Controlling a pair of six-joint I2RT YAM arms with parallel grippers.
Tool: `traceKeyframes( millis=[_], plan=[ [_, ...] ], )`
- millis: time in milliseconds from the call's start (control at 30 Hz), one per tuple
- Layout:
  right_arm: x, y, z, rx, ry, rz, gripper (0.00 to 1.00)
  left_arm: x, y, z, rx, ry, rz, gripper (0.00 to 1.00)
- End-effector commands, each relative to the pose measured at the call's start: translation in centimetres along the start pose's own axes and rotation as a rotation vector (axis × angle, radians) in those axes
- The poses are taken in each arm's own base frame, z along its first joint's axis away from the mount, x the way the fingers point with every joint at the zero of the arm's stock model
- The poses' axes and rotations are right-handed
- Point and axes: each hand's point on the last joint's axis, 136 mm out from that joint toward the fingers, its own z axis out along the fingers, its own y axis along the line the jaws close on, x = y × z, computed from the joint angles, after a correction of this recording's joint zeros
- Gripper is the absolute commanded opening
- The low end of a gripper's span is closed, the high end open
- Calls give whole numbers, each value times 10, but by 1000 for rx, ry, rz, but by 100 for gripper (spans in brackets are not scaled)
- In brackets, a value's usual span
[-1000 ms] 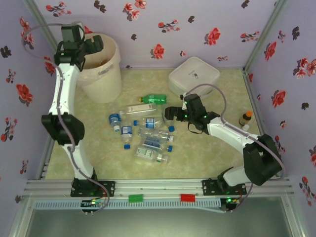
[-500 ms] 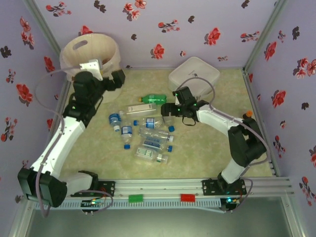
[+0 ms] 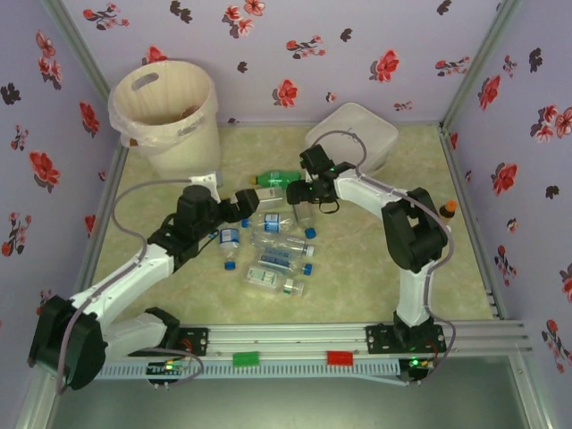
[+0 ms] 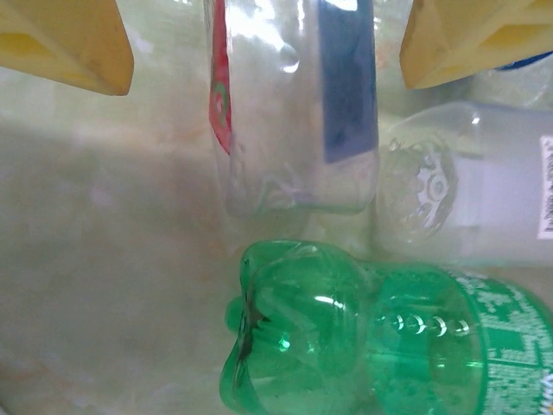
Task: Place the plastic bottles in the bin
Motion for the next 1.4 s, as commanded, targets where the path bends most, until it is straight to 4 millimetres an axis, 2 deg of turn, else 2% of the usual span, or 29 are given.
traceKeyframes(
  millis=[0, 233, 367, 533, 633, 733, 867, 1000, 1200, 1367],
  plan=[
    [-1, 3, 7, -4, 26, 3, 80, 6, -5, 11, 45, -9, -109, 100],
    [6, -2, 34, 25, 74, 21, 76, 9, -25, 18, 69, 19, -47, 100],
    [7, -13, 37, 72, 60, 33, 70, 12, -21, 19, 50, 30, -48, 100],
    [0, -10, 32, 31, 20, 61, 55, 13, -24, 17, 51, 39, -39, 100],
    [-10, -6, 17, -15, -20, 81, 49, 12, -27, 17, 60, 40, -31, 100],
    [-21, -5, -9, -54, -78, 108, 48, 14, -36, 20, 98, 42, 0, 100],
    [-35, -4, -53, -118, -182, 151, 49, 16, -61, 25, 193, 55, 41, 100],
    [-39, -3, -88, -188, -267, 203, 49, 28, -93, 34, 275, 103, 109, 100],
    [-38, -1, -121, -290, -347, 265, 50, 57, -140, 45, 390, 173, 168, 100],
    [-36, 12, -139, -387, -379, 281, 49, 77, -157, 54, 432, 225, 169, 100]
  ],
)
